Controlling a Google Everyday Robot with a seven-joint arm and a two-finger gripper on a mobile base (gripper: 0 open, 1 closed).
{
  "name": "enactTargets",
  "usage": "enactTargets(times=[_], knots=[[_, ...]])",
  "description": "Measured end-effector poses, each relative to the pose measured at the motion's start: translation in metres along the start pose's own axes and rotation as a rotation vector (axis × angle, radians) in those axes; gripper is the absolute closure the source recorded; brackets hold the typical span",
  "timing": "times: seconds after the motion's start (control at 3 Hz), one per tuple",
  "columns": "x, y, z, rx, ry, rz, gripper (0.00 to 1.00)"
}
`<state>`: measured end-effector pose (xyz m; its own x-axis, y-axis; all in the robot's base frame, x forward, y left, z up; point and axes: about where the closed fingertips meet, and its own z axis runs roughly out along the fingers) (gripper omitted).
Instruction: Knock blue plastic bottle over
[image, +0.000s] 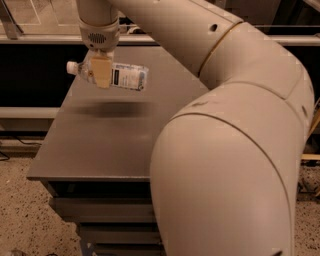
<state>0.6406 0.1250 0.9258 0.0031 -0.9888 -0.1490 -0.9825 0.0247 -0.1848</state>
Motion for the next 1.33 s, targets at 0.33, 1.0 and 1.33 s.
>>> enactTargets(times=[0.33,1.0,1.33], knots=[[0.019,0.005,0.018,-0.019,0.035,-0.042,0.82],[0.039,0.015,0.049,-0.086,0.133,-0.097,0.35],[0.041,0.016,0.057,-0.104,0.158,-0.11,0.12]])
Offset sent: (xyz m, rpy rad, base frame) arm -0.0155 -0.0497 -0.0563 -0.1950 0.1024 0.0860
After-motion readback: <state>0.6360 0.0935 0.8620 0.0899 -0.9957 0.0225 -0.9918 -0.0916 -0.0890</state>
